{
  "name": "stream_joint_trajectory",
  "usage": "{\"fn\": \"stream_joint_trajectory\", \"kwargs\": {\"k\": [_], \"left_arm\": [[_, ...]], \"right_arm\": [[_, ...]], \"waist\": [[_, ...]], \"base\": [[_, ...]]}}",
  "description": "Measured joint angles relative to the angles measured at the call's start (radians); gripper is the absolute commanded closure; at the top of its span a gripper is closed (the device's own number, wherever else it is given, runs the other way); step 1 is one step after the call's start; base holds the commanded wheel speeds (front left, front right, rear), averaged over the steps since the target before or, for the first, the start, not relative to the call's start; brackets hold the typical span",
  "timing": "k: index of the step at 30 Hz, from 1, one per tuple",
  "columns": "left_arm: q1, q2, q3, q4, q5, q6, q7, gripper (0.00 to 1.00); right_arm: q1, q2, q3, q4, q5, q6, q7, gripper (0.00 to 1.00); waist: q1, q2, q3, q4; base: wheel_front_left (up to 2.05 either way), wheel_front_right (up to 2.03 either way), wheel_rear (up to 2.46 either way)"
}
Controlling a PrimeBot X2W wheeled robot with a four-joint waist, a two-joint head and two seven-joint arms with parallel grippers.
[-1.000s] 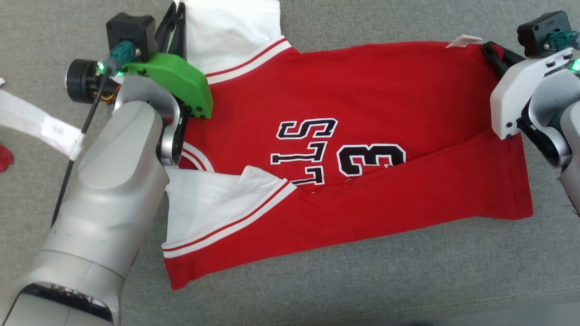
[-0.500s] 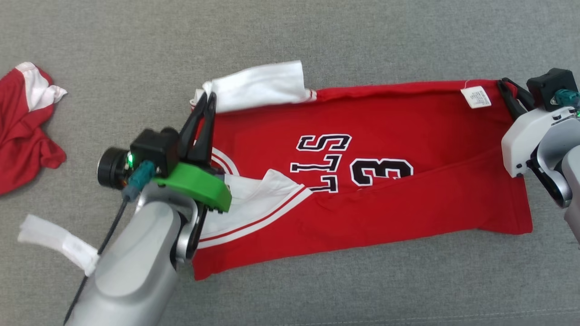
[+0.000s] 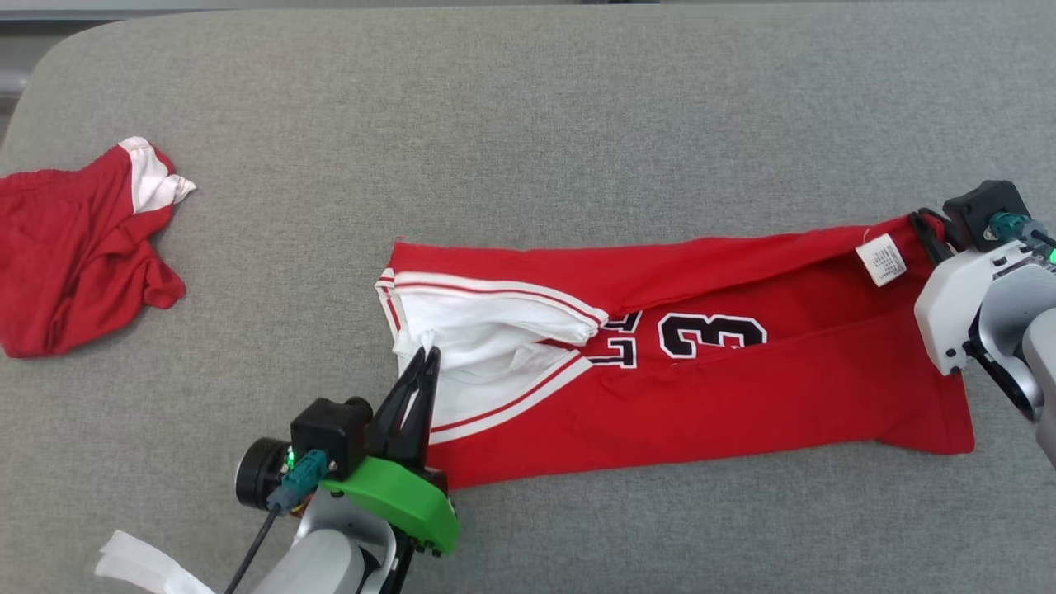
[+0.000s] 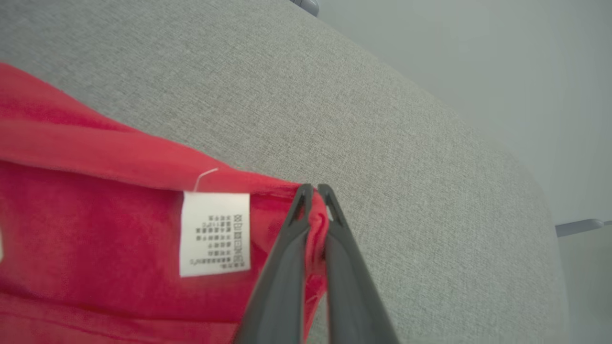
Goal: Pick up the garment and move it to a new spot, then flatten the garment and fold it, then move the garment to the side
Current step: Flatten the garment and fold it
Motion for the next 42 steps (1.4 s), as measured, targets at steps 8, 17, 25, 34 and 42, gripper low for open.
{"fn": "stream_joint_trajectory", "kwargs": {"k": [8,17,25,34,42], "left_arm": [[0.048,-0.001,-0.027,0.015,-0.022,0.005,0.028,0.66],[0.065,0.005,0.037,0.026,-0.031,0.016,-0.031,0.00],[0.079,-0.007,0.253,-0.064,0.057,-0.033,-0.049,0.00],[0.121,-0.064,0.449,-0.043,0.171,-0.122,-0.049,0.00],[0.155,-0.112,0.548,-0.007,0.220,-0.181,-0.049,0.00]], "right_arm": [[0.074,-0.005,-0.047,-0.020,0.016,0.000,0.024,0.00],[0.208,0.037,-0.218,-0.171,0.044,0.000,0.013,0.00],[0.374,0.163,-0.389,-0.333,0.037,0.000,0.018,0.00],[0.507,0.341,-0.503,-0.415,0.005,0.000,0.041,0.00],[0.540,0.406,-0.522,-0.405,-0.012,0.000,0.045,0.00]], "waist": [[0.0000,0.0000,-0.036,0.006],[0.0000,0.0000,-0.081,0.006],[0.0000,0.0000,-0.135,0.010],[0.0000,0.0000,-0.198,-0.001],[0.0000,0.0000,-0.216,-0.035]], "base": [[0.00,0.00,0.00],[0.00,0.00,0.00],[0.00,0.00,0.00],[0.00,0.00,0.00],[0.00,0.00,0.00]]}}
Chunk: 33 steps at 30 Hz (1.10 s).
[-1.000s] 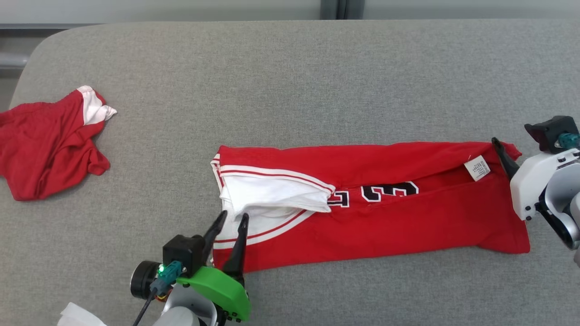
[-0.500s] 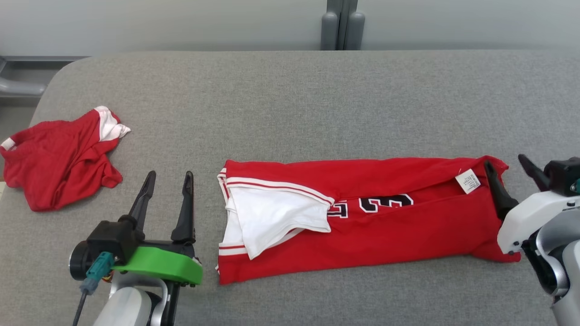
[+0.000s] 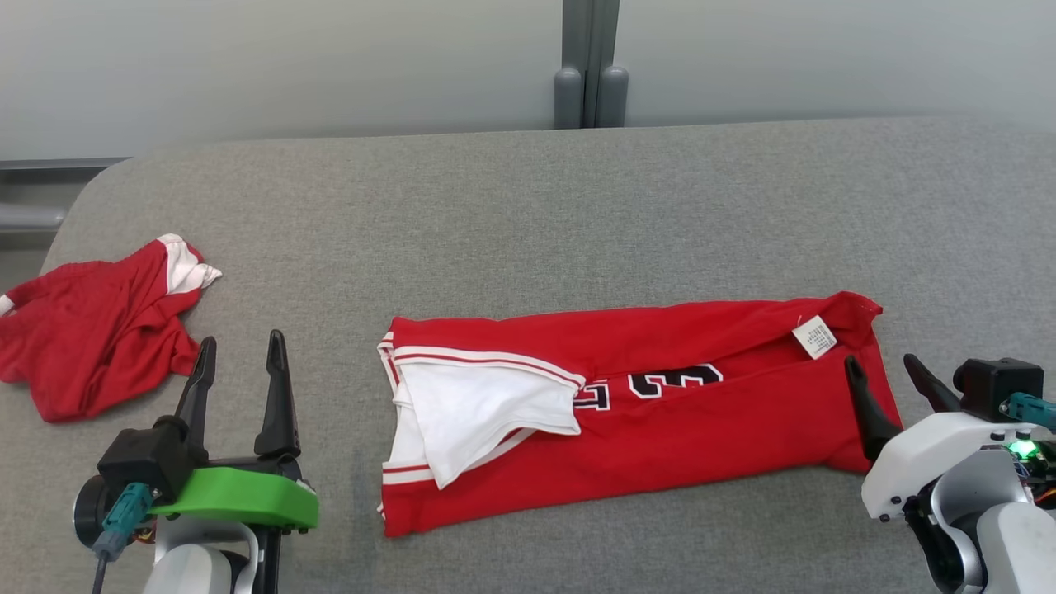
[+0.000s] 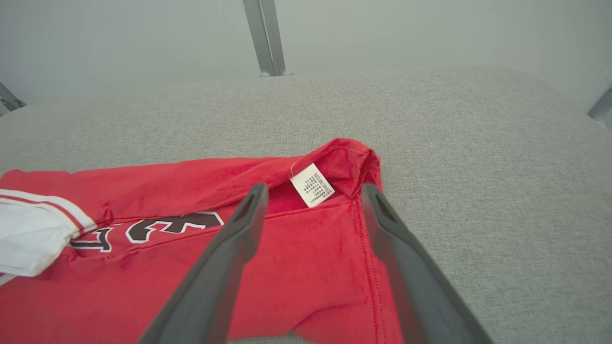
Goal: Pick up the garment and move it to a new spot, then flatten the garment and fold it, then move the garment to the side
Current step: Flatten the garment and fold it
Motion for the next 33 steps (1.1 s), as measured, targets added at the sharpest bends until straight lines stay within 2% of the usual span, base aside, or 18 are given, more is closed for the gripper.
{"fn": "stream_joint_trajectory", "kwargs": {"k": [5,10,18,24,33], "left_arm": [[0.009,-0.022,0.029,0.012,0.022,-0.024,0.000,0.00],[0.001,-0.044,0.037,0.016,0.054,-0.046,0.000,0.00],[-0.037,-0.060,0.050,0.024,0.076,-0.068,0.000,0.00],[-0.052,-0.070,0.062,0.032,0.085,-0.078,0.000,0.00],[-0.067,-0.078,0.081,0.034,0.108,-0.089,0.000,0.00]], "right_arm": [[-0.061,0.006,-0.016,0.047,-0.020,0.000,0.066,0.00],[-0.166,0.012,-0.077,0.129,-0.038,0.000,0.101,0.00],[-0.296,0.019,-0.174,0.282,-0.110,0.000,0.093,0.00],[-0.317,0.055,-0.233,0.348,-0.156,0.000,0.080,0.00],[-0.340,0.066,-0.276,0.423,-0.178,0.000,0.051,0.00]], "waist": [[0.0000,0.0000,0.015,-0.007],[0.0000,0.0000,0.046,-0.001],[0.0000,0.0000,0.110,0.026],[0.0000,0.0000,0.147,0.053],[0.0000,0.0000,0.178,0.061]], "base": [[0.00,0.00,0.00],[0.00,0.00,0.00],[0.00,0.00,0.00],[0.00,0.00,0.00],[0.00,0.00,0.00]]}}
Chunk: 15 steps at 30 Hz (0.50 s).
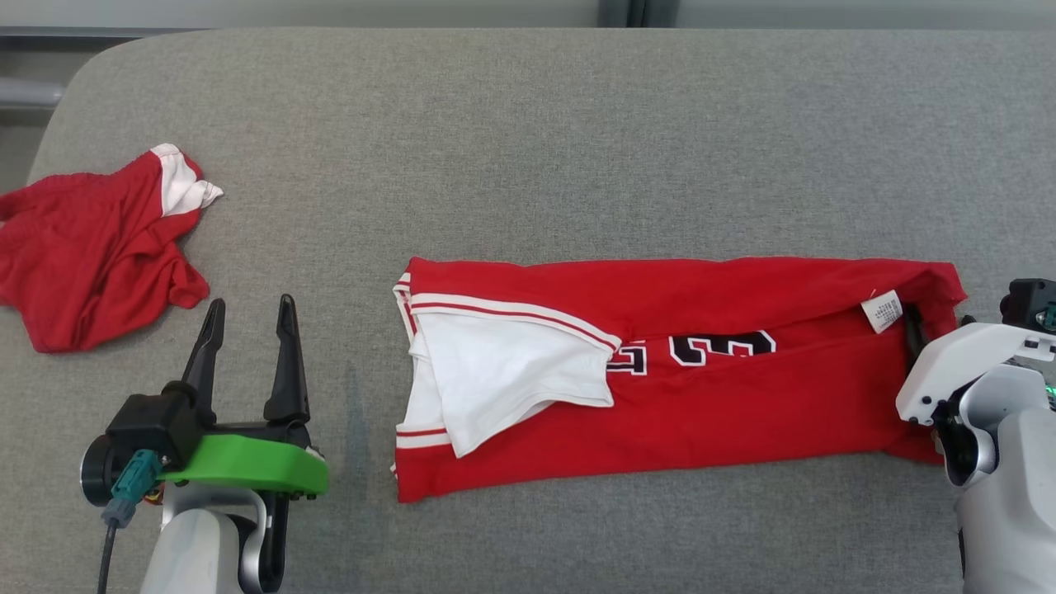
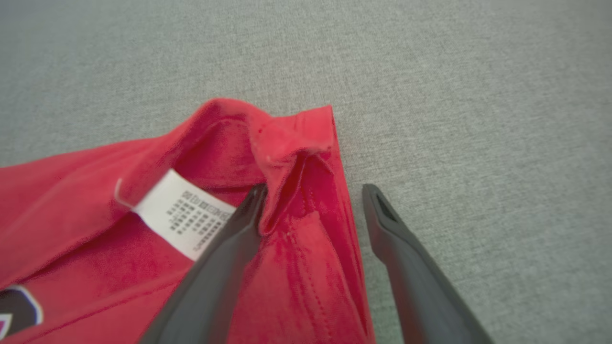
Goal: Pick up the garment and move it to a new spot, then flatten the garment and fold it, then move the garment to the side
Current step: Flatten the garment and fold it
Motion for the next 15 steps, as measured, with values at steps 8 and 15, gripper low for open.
{"fn": "stream_joint_trajectory", "kwargs": {"k": [8,15], "left_arm": [[-0.011,-0.006,0.006,-0.005,0.013,-0.005,0.000,0.00],[-0.015,-0.009,0.007,-0.003,0.019,-0.006,0.000,0.00]], "right_arm": [[-0.028,0.009,-0.014,0.056,-0.008,0.000,-0.014,0.00],[-0.043,-0.001,0.019,0.095,0.002,-0.001,0.010,1.00]], "waist": [[0.0000,0.0000,0.016,-0.002],[0.0000,0.0000,0.014,-0.005]], "base": [[0.00,0.00,0.00],[0.00,0.00,0.00]]}}
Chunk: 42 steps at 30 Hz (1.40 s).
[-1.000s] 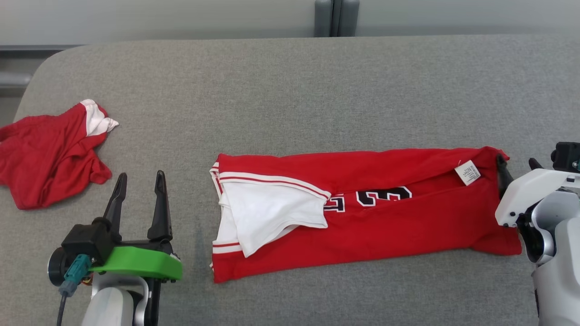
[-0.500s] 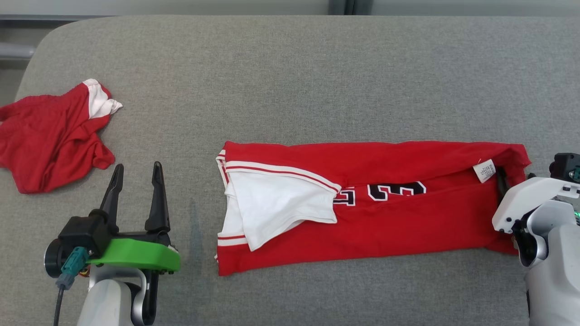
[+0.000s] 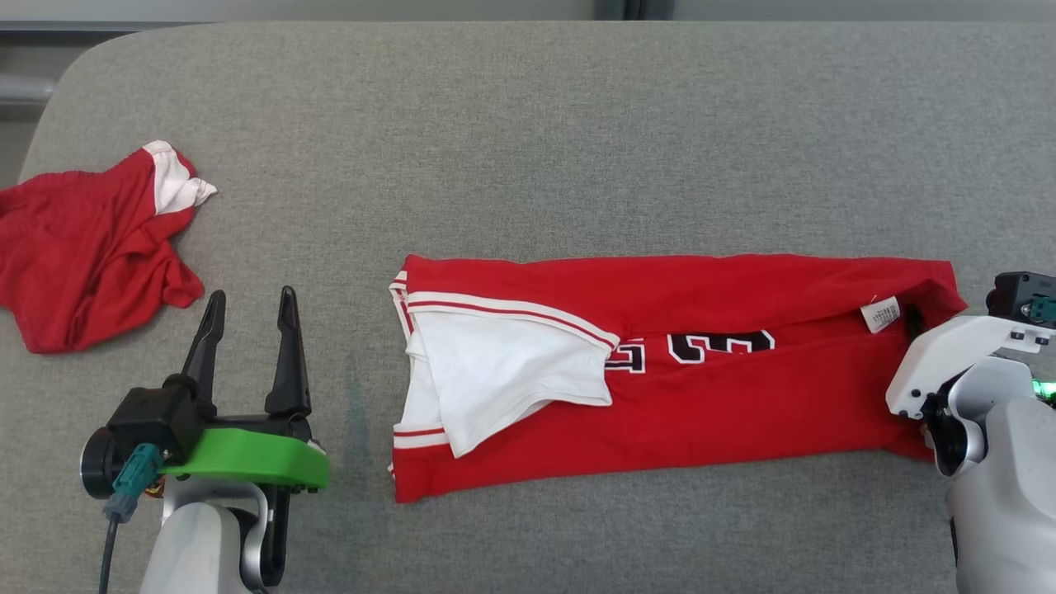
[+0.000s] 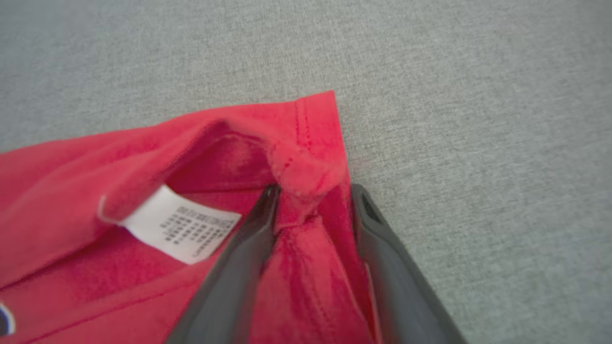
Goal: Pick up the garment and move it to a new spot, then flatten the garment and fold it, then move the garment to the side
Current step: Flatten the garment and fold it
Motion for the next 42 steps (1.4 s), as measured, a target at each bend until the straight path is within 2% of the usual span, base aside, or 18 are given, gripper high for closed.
{"fn": "stream_joint_trajectory", "kwargs": {"k": [7,13,18,22,26,29,35,39,42], "left_arm": [[0.000,-0.003,0.012,0.002,0.000,-0.002,0.000,0.00],[0.000,-0.004,0.022,0.007,0.001,-0.003,0.000,0.00],[0.003,-0.005,0.021,0.016,0.003,-0.003,0.000,0.00],[0.020,-0.006,0.022,0.022,0.004,-0.003,0.000,0.00],[0.039,-0.007,0.027,0.023,0.004,-0.003,0.000,0.00],[0.045,-0.008,0.026,0.022,0.004,-0.003,0.000,0.00],[0.058,-0.010,0.026,0.022,0.001,-0.003,0.000,0.00],[0.058,-0.010,0.030,0.021,0.000,-0.003,0.000,0.00],[0.057,-0.011,0.028,0.020,0.000,-0.003,0.000,0.00]], "right_arm": [[0.009,-0.027,-0.005,-0.015,-0.009,0.002,-0.014,1.00],[0.030,-0.092,-0.048,-0.080,-0.037,0.002,-0.008,1.00],[0.066,-0.145,-0.102,-0.165,-0.078,0.001,0.048,1.00],[0.100,-0.141,-0.101,-0.244,-0.079,0.001,0.102,1.00],[0.134,-0.105,-0.022,-0.341,-0.064,0.001,0.160,1.00],[0.165,-0.058,0.060,-0.411,-0.004,0.001,0.200,1.00],[0.198,-0.008,0.281,-0.522,0.075,0.001,0.239,1.00],[0.148,0.033,0.407,-0.528,0.099,0.001,0.249,1.00],[0.088,0.057,0.481,-0.489,0.107,0.001,0.248,1.00]], "waist": [[0.0000,0.0000,-0.007,-0.010],[0.0000,0.0000,-0.024,-0.022],[0.0000,0.0001,-0.052,-0.030],[0.0001,0.0001,-0.080,-0.038],[0.0000,0.0000,-0.111,-0.049],[0.0000,0.0001,-0.134,-0.056],[0.0000,0.0000,-0.161,-0.068],[0.0000,0.0001,-0.162,-0.074],[0.0000,0.0000,-0.155,-0.072]], "base": [[0.00,0.00,0.00],[0.00,0.00,0.00],[0.00,0.00,0.00],[0.00,0.00,0.00],[0.00,0.00,0.00],[0.00,0.00,0.00],[0.00,0.00,0.00],[0.00,0.00,0.00],[0.00,0.00,0.00]]}}
